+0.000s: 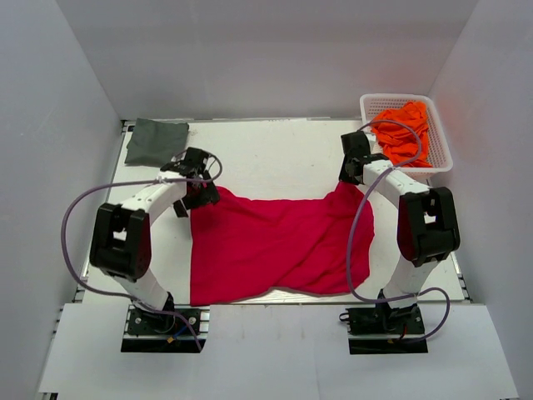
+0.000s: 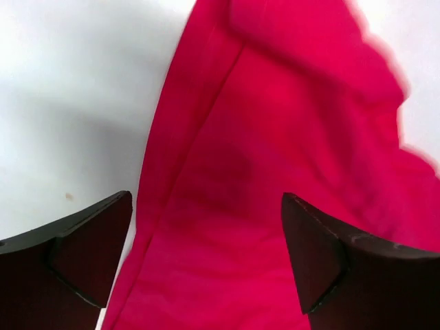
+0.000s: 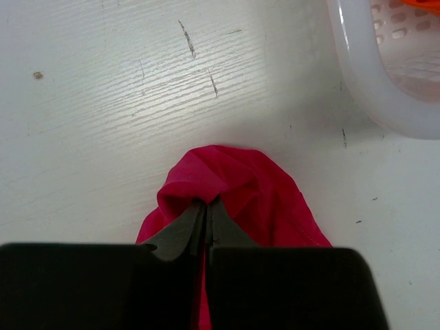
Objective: Fold and stack the t-shirts
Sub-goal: Flatten out the tshirt
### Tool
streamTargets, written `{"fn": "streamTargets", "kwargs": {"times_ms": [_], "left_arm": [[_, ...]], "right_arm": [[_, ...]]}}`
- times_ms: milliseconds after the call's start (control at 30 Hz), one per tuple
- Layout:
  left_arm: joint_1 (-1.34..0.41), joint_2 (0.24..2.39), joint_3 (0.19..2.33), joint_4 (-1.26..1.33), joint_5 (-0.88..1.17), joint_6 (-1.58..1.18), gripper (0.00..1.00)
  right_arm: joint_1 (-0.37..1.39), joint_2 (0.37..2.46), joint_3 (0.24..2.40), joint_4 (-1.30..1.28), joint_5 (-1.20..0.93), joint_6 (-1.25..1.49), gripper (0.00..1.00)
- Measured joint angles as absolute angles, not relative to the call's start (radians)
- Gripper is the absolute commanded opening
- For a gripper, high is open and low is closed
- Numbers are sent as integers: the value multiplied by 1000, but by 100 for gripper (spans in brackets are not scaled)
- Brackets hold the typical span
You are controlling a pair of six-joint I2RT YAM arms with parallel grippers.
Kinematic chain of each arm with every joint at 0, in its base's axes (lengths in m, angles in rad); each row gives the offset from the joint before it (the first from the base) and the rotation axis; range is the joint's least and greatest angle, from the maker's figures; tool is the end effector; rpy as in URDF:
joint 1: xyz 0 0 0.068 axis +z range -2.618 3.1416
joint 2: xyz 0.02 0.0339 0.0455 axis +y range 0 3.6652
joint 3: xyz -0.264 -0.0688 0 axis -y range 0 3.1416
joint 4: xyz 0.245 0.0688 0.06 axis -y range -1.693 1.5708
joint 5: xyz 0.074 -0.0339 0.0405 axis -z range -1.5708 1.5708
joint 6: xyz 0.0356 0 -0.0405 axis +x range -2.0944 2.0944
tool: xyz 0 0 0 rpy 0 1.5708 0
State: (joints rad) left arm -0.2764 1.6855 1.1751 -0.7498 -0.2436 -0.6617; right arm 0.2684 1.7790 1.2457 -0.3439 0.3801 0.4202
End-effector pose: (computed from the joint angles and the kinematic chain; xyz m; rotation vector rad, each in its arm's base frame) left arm 0.3164 -0.0808 0.2051 -0.5791 2.6932 0.1058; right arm 0.3742 0.0892 0.2166 0.3433 2.3455 -0.1397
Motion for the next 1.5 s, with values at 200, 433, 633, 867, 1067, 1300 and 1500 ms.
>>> {"fn": "streamTargets", "kwargs": {"times_ms": [200,433,633,867,1067,1300,1500], "left_arm": [[-277,1634,1053,-727,-191,-697,87],[-277,1587,915,-670,-141,-708,72],[-277,1512,846,-611,-135,-712,63],[-277,1494,836,-534,-125,-716,47],[-277,1494,816,-522,-120,-714,47],[-277,1433,815,-542,-170,-715,55],[-277,1399,814,-539,-199,-715,55]], "right_arm": [[266,1779,1246,-354,364,427,0],[262,1779,1246,-371,363,431,0],[261,1775,1246,-388,363,436,0],[261,1768,1246,-396,363,437,0],[261,1758,1246,-405,363,438,0],[261,1758,1246,-415,363,437,0],[261,1758,1246,-418,362,437,0]]}}
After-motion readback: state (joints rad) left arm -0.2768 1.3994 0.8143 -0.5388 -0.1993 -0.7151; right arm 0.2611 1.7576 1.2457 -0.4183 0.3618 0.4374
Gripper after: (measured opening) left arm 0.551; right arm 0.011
